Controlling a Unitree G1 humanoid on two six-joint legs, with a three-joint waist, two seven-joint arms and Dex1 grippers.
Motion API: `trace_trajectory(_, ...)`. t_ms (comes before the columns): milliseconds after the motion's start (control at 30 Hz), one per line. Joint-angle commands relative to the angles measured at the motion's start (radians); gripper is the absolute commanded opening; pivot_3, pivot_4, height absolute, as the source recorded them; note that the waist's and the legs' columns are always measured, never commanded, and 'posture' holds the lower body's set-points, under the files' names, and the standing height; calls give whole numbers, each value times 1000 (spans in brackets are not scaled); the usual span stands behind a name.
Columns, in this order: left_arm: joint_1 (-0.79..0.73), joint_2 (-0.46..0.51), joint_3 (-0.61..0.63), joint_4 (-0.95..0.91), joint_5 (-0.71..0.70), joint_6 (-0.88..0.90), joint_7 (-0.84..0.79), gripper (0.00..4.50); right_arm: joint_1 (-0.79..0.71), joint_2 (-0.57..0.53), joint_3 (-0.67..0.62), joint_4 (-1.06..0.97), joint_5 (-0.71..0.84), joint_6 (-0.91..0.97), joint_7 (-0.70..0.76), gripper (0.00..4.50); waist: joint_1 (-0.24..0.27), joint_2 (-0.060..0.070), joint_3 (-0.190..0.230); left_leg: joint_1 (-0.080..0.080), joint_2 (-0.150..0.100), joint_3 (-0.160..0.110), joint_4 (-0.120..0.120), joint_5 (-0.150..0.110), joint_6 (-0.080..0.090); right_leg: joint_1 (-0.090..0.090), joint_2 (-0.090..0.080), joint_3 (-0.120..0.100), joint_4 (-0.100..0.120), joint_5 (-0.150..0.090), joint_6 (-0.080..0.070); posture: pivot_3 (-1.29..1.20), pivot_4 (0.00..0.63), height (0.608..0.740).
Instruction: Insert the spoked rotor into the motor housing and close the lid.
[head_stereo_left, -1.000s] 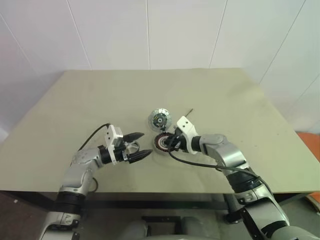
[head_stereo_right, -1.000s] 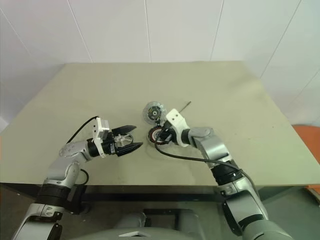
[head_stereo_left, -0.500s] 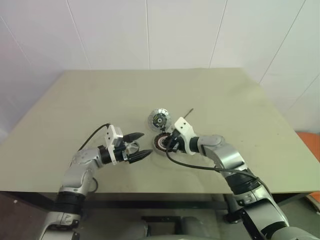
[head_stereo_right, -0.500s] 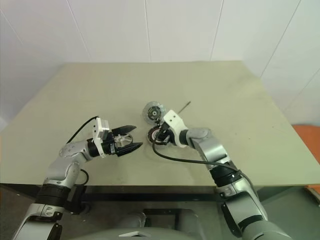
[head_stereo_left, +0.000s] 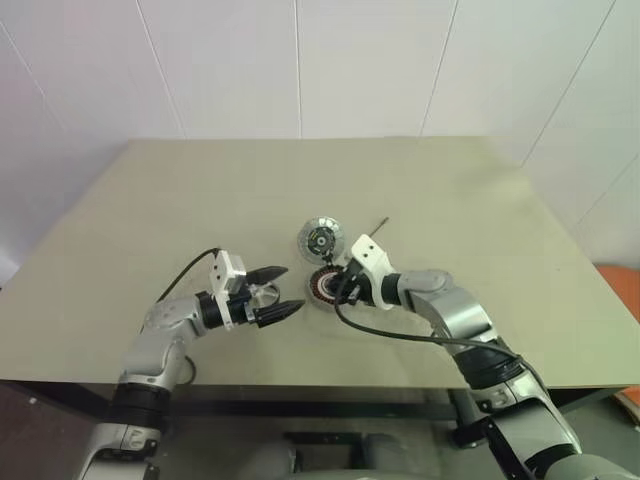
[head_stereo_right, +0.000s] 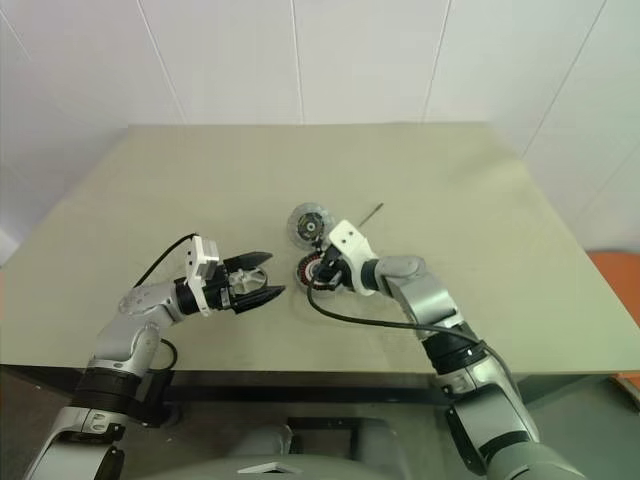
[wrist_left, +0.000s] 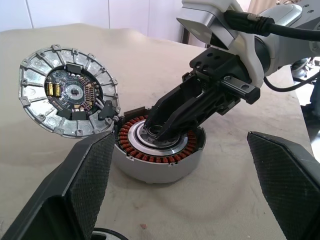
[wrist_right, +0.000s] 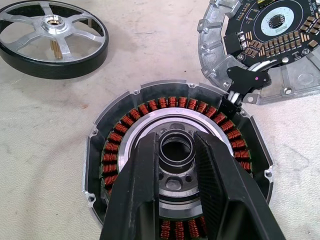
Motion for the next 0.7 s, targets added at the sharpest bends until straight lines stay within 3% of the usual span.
trace_trajectory(33,-16,10,6,-8,0,-11,-8,4500,15,-17,1,6,-11,21,-4,657,0,0,0,0,0,0,0,0,0,0,0,0,0,0,0,0,0,740)
trace_trajectory(700,-12,1,-3,-8,3,-17,-4,4500,17,-19,-21,26,-13,0,-31,657,1,0,0,0,0,0,0,0,0,0,0,0,0,0,0,0,0,740)
